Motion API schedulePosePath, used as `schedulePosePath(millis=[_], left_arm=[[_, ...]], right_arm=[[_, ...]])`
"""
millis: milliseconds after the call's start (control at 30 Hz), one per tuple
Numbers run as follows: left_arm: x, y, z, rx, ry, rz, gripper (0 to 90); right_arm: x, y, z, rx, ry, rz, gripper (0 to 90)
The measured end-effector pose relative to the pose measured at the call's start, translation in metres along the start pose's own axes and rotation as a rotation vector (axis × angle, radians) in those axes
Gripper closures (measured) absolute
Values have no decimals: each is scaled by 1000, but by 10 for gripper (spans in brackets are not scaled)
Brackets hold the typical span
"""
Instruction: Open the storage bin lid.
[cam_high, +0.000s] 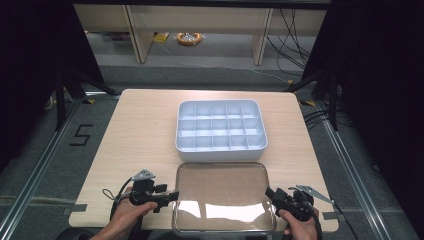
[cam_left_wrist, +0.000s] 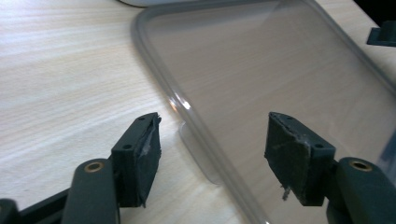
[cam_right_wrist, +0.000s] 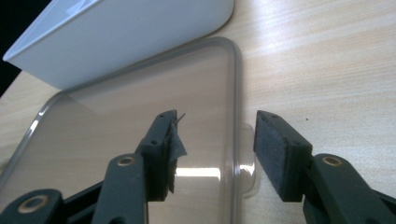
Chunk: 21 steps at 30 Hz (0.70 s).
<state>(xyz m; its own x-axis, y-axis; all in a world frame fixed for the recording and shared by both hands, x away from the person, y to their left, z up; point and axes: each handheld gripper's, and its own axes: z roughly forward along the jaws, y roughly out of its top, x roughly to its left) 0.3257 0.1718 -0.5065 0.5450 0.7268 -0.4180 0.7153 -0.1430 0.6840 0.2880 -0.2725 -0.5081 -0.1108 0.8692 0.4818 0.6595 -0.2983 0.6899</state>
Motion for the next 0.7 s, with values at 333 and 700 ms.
schedulePosePath(millis=[333,700], left_arm=[[-8,0,-1,-1,-30,96,271],[-7,-1,-6,-17,-70,141,180]], right_arm=[[-1,5,-7,-61,-34,-83,358],[8,5,-13,-87,-50,-90,301]])
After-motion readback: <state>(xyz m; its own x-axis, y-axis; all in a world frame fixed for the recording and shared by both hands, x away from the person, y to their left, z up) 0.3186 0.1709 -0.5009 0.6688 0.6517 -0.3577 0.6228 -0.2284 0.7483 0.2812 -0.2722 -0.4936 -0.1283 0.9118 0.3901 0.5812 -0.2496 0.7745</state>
